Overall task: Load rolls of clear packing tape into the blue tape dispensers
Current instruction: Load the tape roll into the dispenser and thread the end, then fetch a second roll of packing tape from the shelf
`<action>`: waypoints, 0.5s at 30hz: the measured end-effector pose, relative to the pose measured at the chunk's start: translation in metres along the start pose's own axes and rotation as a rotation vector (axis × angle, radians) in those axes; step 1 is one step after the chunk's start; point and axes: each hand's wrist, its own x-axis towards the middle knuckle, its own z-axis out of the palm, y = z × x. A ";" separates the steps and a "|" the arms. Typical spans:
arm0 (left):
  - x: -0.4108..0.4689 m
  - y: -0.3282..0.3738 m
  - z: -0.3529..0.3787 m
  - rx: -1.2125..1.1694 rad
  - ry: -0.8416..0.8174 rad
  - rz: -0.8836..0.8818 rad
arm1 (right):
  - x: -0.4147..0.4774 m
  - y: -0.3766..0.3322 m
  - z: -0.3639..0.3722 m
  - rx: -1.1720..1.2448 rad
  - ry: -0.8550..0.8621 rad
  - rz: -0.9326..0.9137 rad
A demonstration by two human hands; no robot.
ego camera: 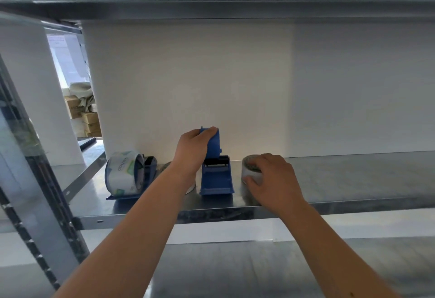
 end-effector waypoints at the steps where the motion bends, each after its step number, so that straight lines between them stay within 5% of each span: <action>1: 0.000 0.000 0.000 -0.004 0.006 0.004 | 0.000 0.000 0.001 -0.015 0.019 0.000; 7: -0.010 -0.003 0.000 0.081 0.138 0.072 | -0.001 -0.003 0.002 0.041 0.130 -0.007; 12: -0.047 -0.002 -0.002 -0.012 0.392 0.304 | -0.005 -0.013 -0.009 0.352 0.193 0.032; 15: -0.070 0.002 0.011 -0.155 0.302 0.449 | -0.014 -0.024 -0.022 0.598 0.239 0.096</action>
